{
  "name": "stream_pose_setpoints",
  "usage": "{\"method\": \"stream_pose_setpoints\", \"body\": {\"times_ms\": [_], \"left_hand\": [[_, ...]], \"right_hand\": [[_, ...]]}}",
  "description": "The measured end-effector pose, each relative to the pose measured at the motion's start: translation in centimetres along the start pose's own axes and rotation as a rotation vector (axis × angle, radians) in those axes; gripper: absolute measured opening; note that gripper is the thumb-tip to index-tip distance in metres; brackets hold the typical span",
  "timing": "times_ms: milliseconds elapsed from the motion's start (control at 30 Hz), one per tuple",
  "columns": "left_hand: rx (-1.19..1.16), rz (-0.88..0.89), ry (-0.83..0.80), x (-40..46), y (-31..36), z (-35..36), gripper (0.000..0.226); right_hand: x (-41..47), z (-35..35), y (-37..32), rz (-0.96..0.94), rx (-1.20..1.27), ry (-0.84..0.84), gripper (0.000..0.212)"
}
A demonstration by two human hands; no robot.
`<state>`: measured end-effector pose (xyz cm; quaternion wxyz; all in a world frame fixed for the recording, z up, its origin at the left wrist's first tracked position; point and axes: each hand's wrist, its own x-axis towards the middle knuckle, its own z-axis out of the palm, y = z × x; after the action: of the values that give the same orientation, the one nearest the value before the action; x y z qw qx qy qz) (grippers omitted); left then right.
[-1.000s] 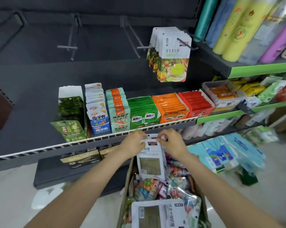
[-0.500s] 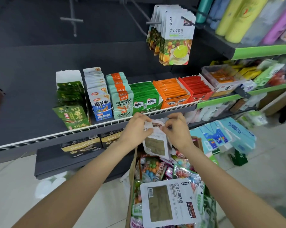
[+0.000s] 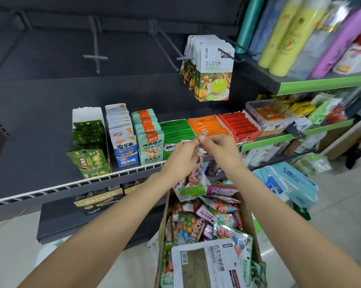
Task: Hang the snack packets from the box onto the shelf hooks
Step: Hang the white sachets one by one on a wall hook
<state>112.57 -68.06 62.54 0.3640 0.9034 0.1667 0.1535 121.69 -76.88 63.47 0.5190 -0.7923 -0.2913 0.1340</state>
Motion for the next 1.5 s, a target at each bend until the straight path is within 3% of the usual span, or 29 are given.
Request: {"method": "stream_pose_setpoints", "body": {"times_ms": [167, 233, 300, 367, 467, 767, 933, 1033, 1233, 1500], "left_hand": [[-0.235, -0.040, 0.210, 1.5, 0.4, -1.1, 0.037], [-0.317, -0.071, 0.219, 2.2, 0.8, -1.7, 0.029], [-0.421, -0.121, 0.204, 2.7, 1.4, -2.1, 0.022], [-0.513, -0.182, 0.168, 3.0, 2.0, -2.3, 0.023], [-0.645, -0.232, 0.155, 3.7, 2.6, -2.1, 0.023], [-0.793, -0.311, 0.205, 6.8, 5.1, -2.3, 0.029], [-0.621, -0.259, 0.314, 8.6, 6.4, -2.2, 0.023], [-0.378, -0.228, 0.405, 9.8, 7.1, -2.6, 0.024], [0.017, -0.150, 0.584, 11.9, 7.4, -3.4, 0.022], [0.487, -0.132, 0.543, 13.2, 8.8, -4.4, 0.014]], "right_hand": [[1.0, -1.3, 0.1, -0.101, -0.064, -0.021, 0.017], [1.4, -1.8, 0.8, -0.041, -0.084, 0.101, 0.029], [1.6, -2.5, 1.1, 0.089, 0.075, 0.172, 0.042], [1.9, -3.3, 0.8, 0.194, 0.329, 0.110, 0.024], [2.6, -4.8, 0.1, 0.258, 0.431, 0.075, 0.008], [6.1, -9.4, 0.1, 0.241, 0.513, 0.000, 0.010], [7.6, -10.8, 0.2, 0.170, 0.373, 0.019, 0.021], [9.1, -11.6, -0.4, 0.106, 0.313, 0.069, 0.015], [12.9, -13.3, -1.3, 0.035, 0.327, 0.094, 0.023], [16.9, -12.9, -2.5, 0.017, 0.275, 0.133, 0.013]]}}
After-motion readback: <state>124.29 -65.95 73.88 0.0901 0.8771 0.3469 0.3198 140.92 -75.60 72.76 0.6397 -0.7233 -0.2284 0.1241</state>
